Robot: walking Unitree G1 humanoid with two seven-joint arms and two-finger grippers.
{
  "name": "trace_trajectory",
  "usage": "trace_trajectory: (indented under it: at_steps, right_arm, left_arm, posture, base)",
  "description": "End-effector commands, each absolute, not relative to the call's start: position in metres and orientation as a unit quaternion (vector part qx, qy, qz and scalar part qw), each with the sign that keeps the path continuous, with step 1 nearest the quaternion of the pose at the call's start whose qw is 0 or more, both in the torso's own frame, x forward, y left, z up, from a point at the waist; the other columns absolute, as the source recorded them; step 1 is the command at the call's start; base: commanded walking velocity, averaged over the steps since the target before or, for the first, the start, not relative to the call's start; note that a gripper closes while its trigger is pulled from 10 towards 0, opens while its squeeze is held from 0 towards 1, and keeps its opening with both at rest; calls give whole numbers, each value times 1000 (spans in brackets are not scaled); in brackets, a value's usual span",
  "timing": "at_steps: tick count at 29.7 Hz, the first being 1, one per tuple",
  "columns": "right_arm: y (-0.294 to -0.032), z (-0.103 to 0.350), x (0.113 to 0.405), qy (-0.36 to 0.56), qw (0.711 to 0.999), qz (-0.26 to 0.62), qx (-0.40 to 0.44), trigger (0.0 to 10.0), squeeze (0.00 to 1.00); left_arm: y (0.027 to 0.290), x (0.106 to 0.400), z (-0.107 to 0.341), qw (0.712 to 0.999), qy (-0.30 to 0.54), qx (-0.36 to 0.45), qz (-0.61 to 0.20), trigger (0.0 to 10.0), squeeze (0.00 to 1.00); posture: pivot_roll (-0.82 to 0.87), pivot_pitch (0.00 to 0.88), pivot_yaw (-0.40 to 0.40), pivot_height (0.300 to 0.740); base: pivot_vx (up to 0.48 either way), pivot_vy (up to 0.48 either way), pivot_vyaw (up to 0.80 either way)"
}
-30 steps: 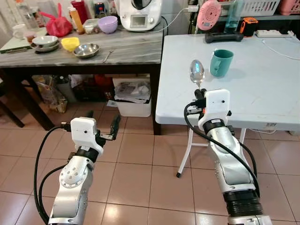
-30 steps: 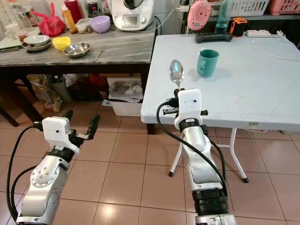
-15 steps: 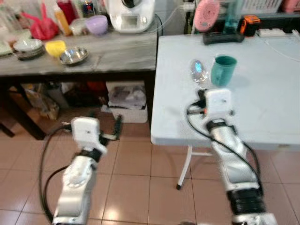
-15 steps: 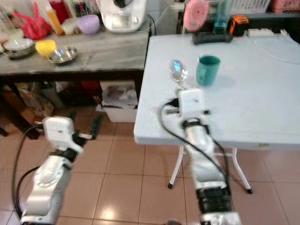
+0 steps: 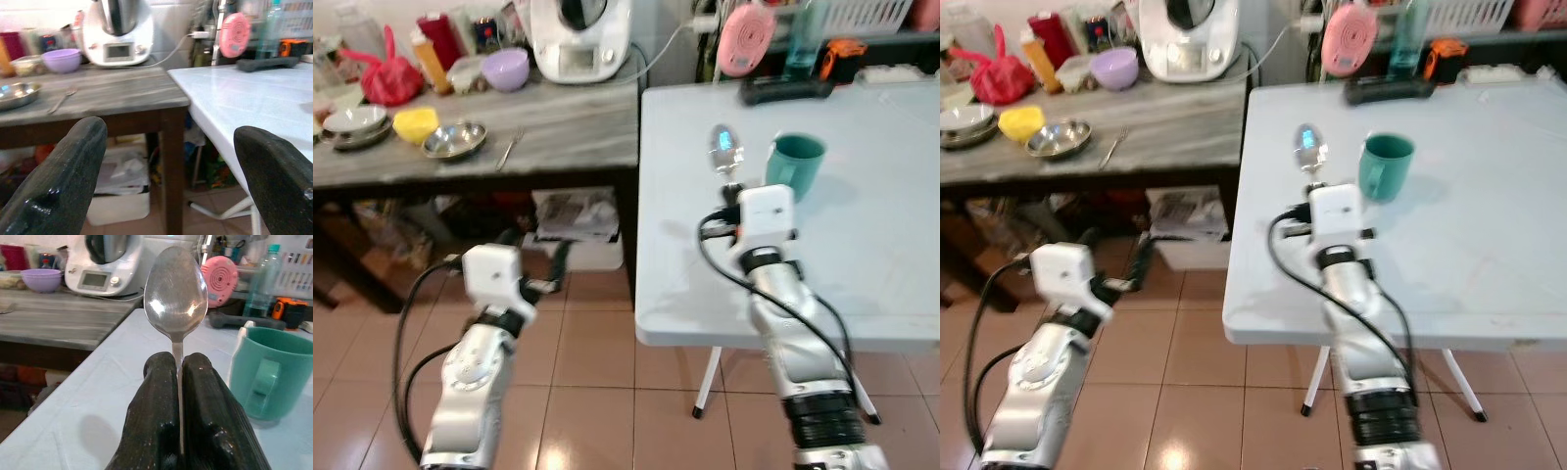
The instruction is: Setting the table
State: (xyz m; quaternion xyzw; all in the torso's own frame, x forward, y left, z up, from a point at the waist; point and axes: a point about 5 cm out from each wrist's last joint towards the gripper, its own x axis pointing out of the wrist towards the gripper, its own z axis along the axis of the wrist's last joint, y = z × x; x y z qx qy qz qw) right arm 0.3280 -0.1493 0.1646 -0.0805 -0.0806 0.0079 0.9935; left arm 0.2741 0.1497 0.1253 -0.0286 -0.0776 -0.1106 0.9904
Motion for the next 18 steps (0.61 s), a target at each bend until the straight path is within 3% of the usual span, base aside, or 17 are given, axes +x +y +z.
trace_trajectory:
  at_steps: [1, 18]
  right_arm:
    - [-134, 171, 328, -96, 992, 31, -73, 10000, 0]
    - [-134, 170, 328, -97, 992, 28, -72, 10000, 0]
  left_arm:
    - [160, 272, 123, 992, -72, -19, -97, 10000, 0]
    - [160, 273, 124, 992, -76, -13, -101, 10000, 0]
  posture:
    - [-106, 35, 97, 740]
    - [-109, 35, 102, 740]
  base:
    - [0, 480, 0]
    - [0, 480, 0]
